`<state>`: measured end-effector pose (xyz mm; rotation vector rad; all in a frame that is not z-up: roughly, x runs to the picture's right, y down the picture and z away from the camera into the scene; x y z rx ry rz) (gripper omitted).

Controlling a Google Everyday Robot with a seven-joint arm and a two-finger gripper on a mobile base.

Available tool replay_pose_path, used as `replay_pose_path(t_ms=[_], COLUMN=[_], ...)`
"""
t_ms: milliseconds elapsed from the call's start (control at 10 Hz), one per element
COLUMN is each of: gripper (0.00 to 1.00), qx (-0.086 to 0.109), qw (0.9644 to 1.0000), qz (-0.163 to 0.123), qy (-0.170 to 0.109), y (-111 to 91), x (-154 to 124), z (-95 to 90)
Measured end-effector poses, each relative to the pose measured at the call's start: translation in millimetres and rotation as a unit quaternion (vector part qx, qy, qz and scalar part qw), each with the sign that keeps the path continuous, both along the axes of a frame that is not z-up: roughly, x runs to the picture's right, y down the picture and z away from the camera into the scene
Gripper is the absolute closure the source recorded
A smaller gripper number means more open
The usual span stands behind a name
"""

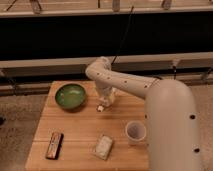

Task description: Place the bottle in the ceramic bowl

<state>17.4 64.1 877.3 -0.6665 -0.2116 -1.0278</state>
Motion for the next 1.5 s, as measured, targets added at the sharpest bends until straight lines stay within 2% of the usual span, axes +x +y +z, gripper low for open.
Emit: replay_pose_path(t_ms=[300,600,800,1100,1500], gripper=[0.99,0.99,0.99,0.99,0.99], qx=[0.005,0.013,0.020,0.024,0.032], qw=[1.0000,0.9998,0.9995,0.9993,0.9987], qz=[-0.001,-0.003,-0.004,-0.004,-0.005], qy=[-0.008,-0.012,-0.023,-0.028,-0.041], y=[-10.4,-20.2,-30.6,-35.9,-47.5], x=[-30.2,-34.2,-53.6,-60.4,-82.5], z=[-2.3,-3.3,-6.4,-8.2,-5.5])
